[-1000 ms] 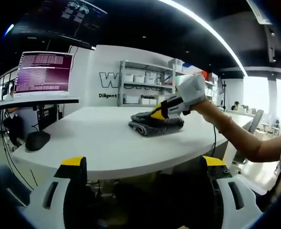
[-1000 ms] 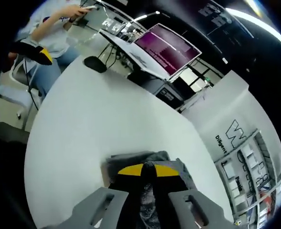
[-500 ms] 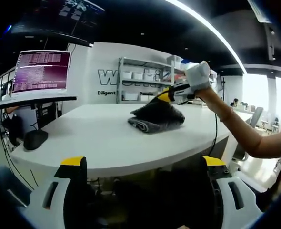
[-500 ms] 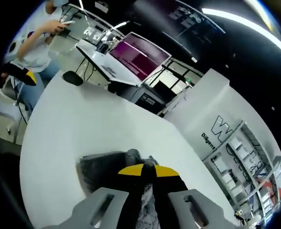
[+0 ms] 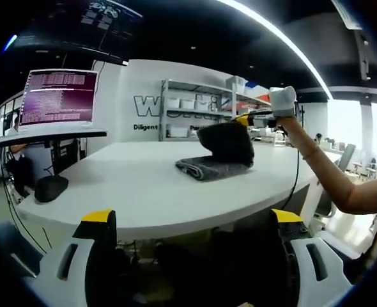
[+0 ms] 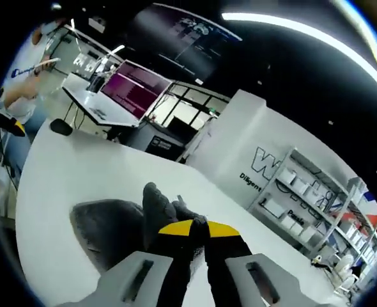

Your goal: Open the folded towel by lifting each exposed corner and separating the folded layers until the towel lies flat within the target outline without major curled edges

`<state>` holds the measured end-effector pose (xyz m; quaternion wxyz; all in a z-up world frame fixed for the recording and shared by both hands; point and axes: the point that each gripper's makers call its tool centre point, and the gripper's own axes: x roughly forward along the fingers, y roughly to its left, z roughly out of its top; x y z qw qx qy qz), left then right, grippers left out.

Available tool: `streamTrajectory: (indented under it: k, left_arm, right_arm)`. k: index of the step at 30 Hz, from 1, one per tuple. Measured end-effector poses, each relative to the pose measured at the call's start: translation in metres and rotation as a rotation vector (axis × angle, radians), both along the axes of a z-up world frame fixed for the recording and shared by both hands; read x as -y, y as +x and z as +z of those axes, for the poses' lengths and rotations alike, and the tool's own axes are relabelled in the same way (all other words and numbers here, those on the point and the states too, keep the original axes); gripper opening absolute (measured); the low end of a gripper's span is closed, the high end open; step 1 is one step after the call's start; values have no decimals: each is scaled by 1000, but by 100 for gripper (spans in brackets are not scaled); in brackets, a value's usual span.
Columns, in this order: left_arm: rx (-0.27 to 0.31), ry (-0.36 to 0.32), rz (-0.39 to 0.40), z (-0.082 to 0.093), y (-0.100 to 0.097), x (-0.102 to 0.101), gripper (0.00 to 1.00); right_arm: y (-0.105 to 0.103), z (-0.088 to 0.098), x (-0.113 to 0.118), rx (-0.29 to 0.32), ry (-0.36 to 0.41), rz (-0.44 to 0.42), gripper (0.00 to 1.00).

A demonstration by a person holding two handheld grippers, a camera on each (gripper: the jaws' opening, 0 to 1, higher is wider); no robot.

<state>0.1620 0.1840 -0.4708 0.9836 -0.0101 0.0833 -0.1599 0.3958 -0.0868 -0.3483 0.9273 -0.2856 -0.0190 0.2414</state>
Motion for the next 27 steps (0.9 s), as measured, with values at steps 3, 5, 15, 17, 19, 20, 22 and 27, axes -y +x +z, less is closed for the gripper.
streamTrajectory:
  k: [3,5,15,17,19,20,22,27]
  left_arm:
    - [-1,-2,5,0,0,-1,97]
    - [1,-2,1,0,0,0,97]
    - [-10,9,-9,-3,3,7,97]
    - [-13,14,-13,-4,3,9,97]
    - [-12,18,-16,-5,4,10,97]
    - [-12,21,-18,-5,4,11,97]
    - [-14,23,-21,-5,4,12,97]
    - [-18,27,-26,-7,5,15,97]
  right_arm:
    - [4,-2,18,-1,41,-26,2]
    - [8,-4,36,1,83,-58,2]
    - [14,-29,100,-29,176,-141,3]
    - [14,-39,115,-43,192,-171,3]
    - [15,-46,124,-55,207,-190,3]
    - [15,-52,131,-65,222,-205,3]
    - [15,-58,140,-69,233,-227,3]
    - [15,-80,157,-120,225,-269,3]
